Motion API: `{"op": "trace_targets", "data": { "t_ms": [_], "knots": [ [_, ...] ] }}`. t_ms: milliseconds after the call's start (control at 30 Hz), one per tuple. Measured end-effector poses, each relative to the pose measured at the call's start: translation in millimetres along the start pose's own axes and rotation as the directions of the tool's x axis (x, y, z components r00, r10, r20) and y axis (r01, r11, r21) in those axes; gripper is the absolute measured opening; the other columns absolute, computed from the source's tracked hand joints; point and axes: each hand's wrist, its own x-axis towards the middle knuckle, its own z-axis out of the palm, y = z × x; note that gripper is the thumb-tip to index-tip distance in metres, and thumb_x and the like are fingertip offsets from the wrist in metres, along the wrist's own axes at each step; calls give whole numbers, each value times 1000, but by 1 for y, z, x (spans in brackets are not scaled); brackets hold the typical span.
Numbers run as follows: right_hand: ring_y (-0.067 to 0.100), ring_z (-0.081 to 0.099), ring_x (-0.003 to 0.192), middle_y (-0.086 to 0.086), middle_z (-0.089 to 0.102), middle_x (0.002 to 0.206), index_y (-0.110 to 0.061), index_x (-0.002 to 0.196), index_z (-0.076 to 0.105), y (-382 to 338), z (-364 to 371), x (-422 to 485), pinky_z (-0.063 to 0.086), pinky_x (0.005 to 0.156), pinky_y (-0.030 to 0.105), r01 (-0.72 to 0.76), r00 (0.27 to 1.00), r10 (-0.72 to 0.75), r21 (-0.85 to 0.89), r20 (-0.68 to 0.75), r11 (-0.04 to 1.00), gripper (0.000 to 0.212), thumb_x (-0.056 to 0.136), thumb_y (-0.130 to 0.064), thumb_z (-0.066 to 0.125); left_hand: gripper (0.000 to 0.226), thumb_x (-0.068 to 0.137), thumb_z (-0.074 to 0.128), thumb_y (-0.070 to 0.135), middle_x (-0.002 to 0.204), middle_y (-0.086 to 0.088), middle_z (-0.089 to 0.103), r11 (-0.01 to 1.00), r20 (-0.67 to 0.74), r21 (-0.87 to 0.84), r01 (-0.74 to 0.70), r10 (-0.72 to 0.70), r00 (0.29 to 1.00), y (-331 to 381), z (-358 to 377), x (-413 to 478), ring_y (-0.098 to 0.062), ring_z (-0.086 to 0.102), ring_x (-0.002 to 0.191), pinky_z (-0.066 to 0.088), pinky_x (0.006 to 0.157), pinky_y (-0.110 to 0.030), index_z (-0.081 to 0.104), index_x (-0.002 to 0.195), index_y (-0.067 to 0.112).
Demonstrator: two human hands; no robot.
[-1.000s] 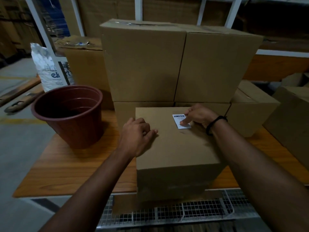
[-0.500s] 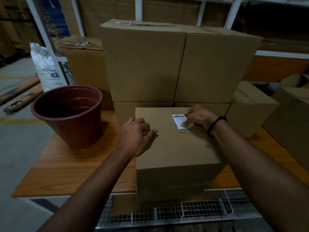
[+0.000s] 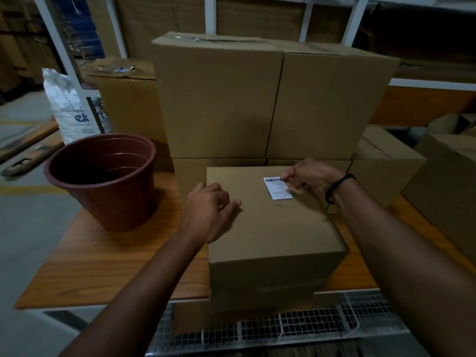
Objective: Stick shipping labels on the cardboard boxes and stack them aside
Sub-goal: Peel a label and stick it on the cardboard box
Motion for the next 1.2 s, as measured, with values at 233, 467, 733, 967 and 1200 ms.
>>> {"op": "trace_targets", "data": {
  "t_ms": [233,467,733,967,1200],
  "knots": [
    [15,50,80,1,53,80,-1,107,65,2,1,-4,37,63,22,11,1000,-10,-47,26,999,32,80,16,61,54,89,33,66,87,9,57,1000,5,-17,-14,14,1000,2,-3,0,-11,43,81,40,69,-32,68,83,26],
    [15,51,89,1,54,89,-6,112,63,14,0,-10,42,79,27,28,999,-28,6,-33,1000,35,84,13,55,60,88,26,69,88,9,57,1000,12,-11,-4,4,1000,3,-5,-2,-12,43,81,42,70,-33,69,85,27],
    [13,45,58,7,59,70,-3,90,70,28,-6,-32,33,51,24,-31,996,19,-138,-86,990,16,91,-4,54,38,95,45,56,89,11,58,1000,-5,-2,-23,23,1000,3,-5,-3,-7,41,82,32,67,-30,70,87,27],
    [11,46,45,3,57,58,-5,80,63,28,7,-40,35,39,19,-111,990,113,31,-83,993,28,98,-4,41,39,94,44,57,89,11,57,1000,-2,-9,-3,3,1000,2,-1,-2,-5,39,81,28,65,-29,70,88,28],
    [13,46,54,6,51,65,-1,87,60,22,4,-58,38,49,22,-181,982,187,223,-6,958,26,101,-2,38,43,94,39,59,88,12,56,999,-8,-35,-28,28,1000,1,0,-2,-7,41,82,30,66,-30,69,88,29]
  ]
}}
